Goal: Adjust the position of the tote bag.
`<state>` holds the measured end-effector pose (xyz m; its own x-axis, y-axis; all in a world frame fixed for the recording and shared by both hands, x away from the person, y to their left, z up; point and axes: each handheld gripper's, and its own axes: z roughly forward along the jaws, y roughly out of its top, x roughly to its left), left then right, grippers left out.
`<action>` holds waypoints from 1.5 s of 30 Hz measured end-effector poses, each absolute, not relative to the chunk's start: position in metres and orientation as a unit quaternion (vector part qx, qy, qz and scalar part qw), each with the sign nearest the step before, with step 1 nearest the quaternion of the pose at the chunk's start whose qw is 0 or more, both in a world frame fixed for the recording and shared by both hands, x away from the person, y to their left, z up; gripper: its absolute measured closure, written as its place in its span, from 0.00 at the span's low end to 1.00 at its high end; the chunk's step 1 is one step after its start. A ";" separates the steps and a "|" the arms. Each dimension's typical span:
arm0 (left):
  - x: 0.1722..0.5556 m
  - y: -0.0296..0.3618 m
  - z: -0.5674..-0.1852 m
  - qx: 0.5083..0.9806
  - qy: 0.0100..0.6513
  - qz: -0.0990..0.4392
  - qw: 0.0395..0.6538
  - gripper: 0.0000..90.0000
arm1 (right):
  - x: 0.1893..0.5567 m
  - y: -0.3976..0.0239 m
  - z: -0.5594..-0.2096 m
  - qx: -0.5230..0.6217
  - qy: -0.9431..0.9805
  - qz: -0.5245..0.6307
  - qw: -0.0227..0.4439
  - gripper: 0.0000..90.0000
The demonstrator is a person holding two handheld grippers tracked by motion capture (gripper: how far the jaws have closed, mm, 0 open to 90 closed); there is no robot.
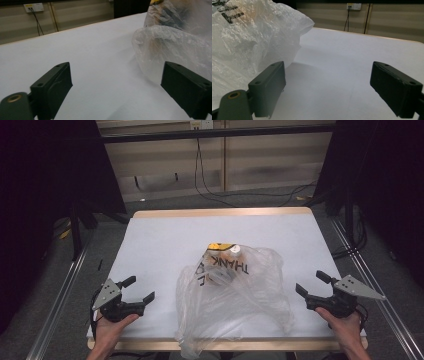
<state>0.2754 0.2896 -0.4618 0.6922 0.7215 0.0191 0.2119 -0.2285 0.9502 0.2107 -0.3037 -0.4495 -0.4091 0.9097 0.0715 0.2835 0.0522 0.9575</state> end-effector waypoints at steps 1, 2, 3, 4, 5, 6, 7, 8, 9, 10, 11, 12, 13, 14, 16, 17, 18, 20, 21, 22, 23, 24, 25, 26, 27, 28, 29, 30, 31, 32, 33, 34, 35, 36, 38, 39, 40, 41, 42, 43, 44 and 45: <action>0.274 0.290 -0.461 0.749 0.312 0.238 0.535 0.13 | 0.211 -0.303 -0.449 0.450 0.663 0.515 0.305 0.14; 0.273 0.289 -0.461 0.748 0.310 0.236 0.537 0.14 | 0.211 -0.302 -0.449 0.450 0.664 0.514 0.304 0.14; 0.273 0.289 -0.460 0.750 0.310 0.233 0.536 0.15 | 0.211 -0.302 -0.449 0.445 0.668 0.513 0.305 0.14; 0.273 0.289 -0.460 0.750 0.310 0.233 0.536 0.15 | 0.211 -0.301 -0.449 0.445 0.670 0.511 0.304 0.14; 0.273 0.289 -0.460 0.750 0.313 0.228 0.537 0.15 | 0.211 -0.301 -0.449 0.445 0.670 0.511 0.304 0.14; 0.273 0.287 -0.461 0.750 0.316 0.223 0.537 0.16 | 0.211 -0.300 -0.449 0.444 0.672 0.509 0.304 0.14; 0.273 0.287 -0.460 0.754 0.315 0.219 0.533 0.17 | 0.211 -0.300 -0.449 0.441 0.674 0.509 0.304 0.14; 0.273 0.286 -0.461 0.753 0.316 0.212 0.536 0.17 | 0.210 -0.299 -0.449 0.439 0.676 0.509 0.302 0.15; 0.273 0.285 -0.460 0.754 0.319 0.213 0.534 0.18 | 0.210 -0.299 -0.449 0.437 0.677 0.510 0.300 0.15; 0.273 0.284 -0.460 0.754 0.315 0.219 0.533 0.18 | 0.210 -0.298 -0.449 0.436 0.679 0.508 0.301 0.16; 0.272 0.283 -0.460 0.754 0.314 0.218 0.535 0.18 | 0.209 -0.298 -0.448 0.434 0.682 0.505 0.304 0.18; 0.272 0.283 -0.460 0.754 0.314 0.218 0.535 0.18 | 0.209 -0.298 -0.448 0.434 0.682 0.505 0.304 0.18; 0.271 0.281 -0.459 0.754 0.310 0.214 0.538 0.18 | 0.209 -0.298 -0.447 0.433 0.683 0.507 0.299 0.20; 0.271 0.281 -0.459 0.754 0.310 0.214 0.538 0.19 | 0.209 -0.298 -0.447 0.433 0.683 0.507 0.299 0.20; 0.269 0.279 -0.458 0.756 0.309 0.210 0.538 0.19 | 0.208 -0.298 -0.445 0.434 0.682 0.511 0.292 0.22; 0.268 0.278 -0.457 0.757 0.310 0.207 0.537 0.19 | 0.207 -0.299 -0.444 0.434 0.682 0.511 0.292 0.23; 0.268 0.277 -0.456 0.759 0.306 0.202 0.539 0.21 | 0.207 -0.298 -0.444 0.432 0.685 0.513 0.287 0.24; 0.265 0.273 -0.454 0.764 0.305 0.198 0.533 0.25 | 0.204 -0.297 -0.441 0.430 0.690 0.512 0.278 0.27; 0.265 0.273 -0.454 0.764 0.305 0.198 0.533 0.28 | 0.204 -0.297 -0.441 0.430 0.691 0.512 0.275 0.29; 0.264 0.272 -0.453 0.763 0.305 0.190 0.537 0.28 | 0.204 -0.297 -0.441 0.430 0.691 0.512 0.275 0.29; 0.264 0.271 -0.453 0.766 0.303 0.187 0.535 0.30 | 0.203 -0.296 -0.440 0.429 0.693 0.512 0.272 0.30; 0.262 0.270 -0.452 0.769 0.301 0.185 0.533 0.32 | 0.202 -0.296 -0.438 0.427 0.697 0.512 0.263 0.34; 0.259 0.268 -0.450 0.770 0.300 0.183 0.532 0.33 | 0.201 -0.295 -0.437 0.427 0.698 0.514 0.258 0.36; 0.259 0.268 -0.450 0.770 0.300 0.183 0.532 0.34 | 0.200 -0.295 -0.437 0.426 0.699 0.516 0.254 0.38; 0.259 0.267 -0.449 0.773 0.290 0.179 0.535 0.34 | 0.200 -0.295 -0.437 0.426 0.699 0.516 0.254 0.38; 0.257 0.266 -0.448 0.774 0.291 0.176 0.534 0.36 | 0.198 -0.295 -0.436 0.420 0.703 0.518 0.247 0.44; 0.256 0.265 -0.447 0.777 0.287 0.175 0.533 0.36 | 0.198 -0.295 -0.436 0.420 0.703 0.518 0.247 0.44; 0.255 0.264 -0.446 0.779 0.283 0.168 0.533 0.37 | 0.197 -0.295 -0.435 0.418 0.705 0.520 0.242 0.47; 0.253 0.263 -0.445 0.781 0.283 0.162 0.533 0.38 | 0.196 -0.294 -0.434 0.414 0.706 0.523 0.237 0.49; 0.248 0.260 -0.443 0.781 0.280 0.154 0.537 0.40 | 0.194 -0.292 -0.432 0.410 0.709 0.525 0.233 0.52; 0.248 0.260 -0.443 0.781 0.280 0.154 0.537 0.41 | 0.194 -0.292 -0.432 0.410 0.709 0.525 0.233 0.52; 0.245 0.258 -0.441 0.782 0.277 0.156 0.535 0.41 | 0.193 -0.291 -0.431 0.406 0.712 0.524 0.231 0.54; 0.242 0.257 -0.440 0.784 0.272 0.151 0.537 0.43 | 0.191 -0.290 -0.431 0.402 0.715 0.527 0.224 0.57; 0.239 0.256 -0.439 0.784 0.269 0.149 0.540 0.44 | 0.190 -0.289 -0.430 0.400 0.716 0.527 0.222 0.57; 0.235 0.253 -0.437 0.786 0.261 0.147 0.540 0.46 | 0.187 -0.285 -0.431 0.396 0.723 0.523 0.218 0.58; 0.232 0.251 -0.437 0.785 0.261 0.139 0.545 0.46 | 0.185 -0.284 -0.431 0.396 0.724 0.523 0.211 0.58; 0.230 0.250 -0.436 0.786 0.257 0.140 0.544 0.47 | 0.180 -0.281 -0.432 0.389 0.732 0.519 0.206 0.58; 0.228 0.249 -0.436 0.784 0.255 0.134 0.550 0.47 | 0.180 -0.281 -0.432 0.389 0.732 0.519 0.206 0.58; 0.227 0.247 -0.436 0.786 0.249 0.129 0.552 0.48 | 0.174 -0.279 -0.433 0.385 0.737 0.518 0.199 0.58; 0.225 0.245 -0.435 0.787 0.245 0.127 0.551 0.48 | 0.174 -0.279 -0.433 0.385 0.737 0.518 0.199 0.58; 0.222 0.243 -0.434 0.789 0.244 0.125 0.549 0.48 | 0.170 -0.278 -0.433 0.383 0.740 0.518 0.195 0.58; 0.220 0.241 -0.434 0.791 0.242 0.126 0.548 0.48 | 0.167 -0.278 -0.433 0.381 0.741 0.518 0.193 0.58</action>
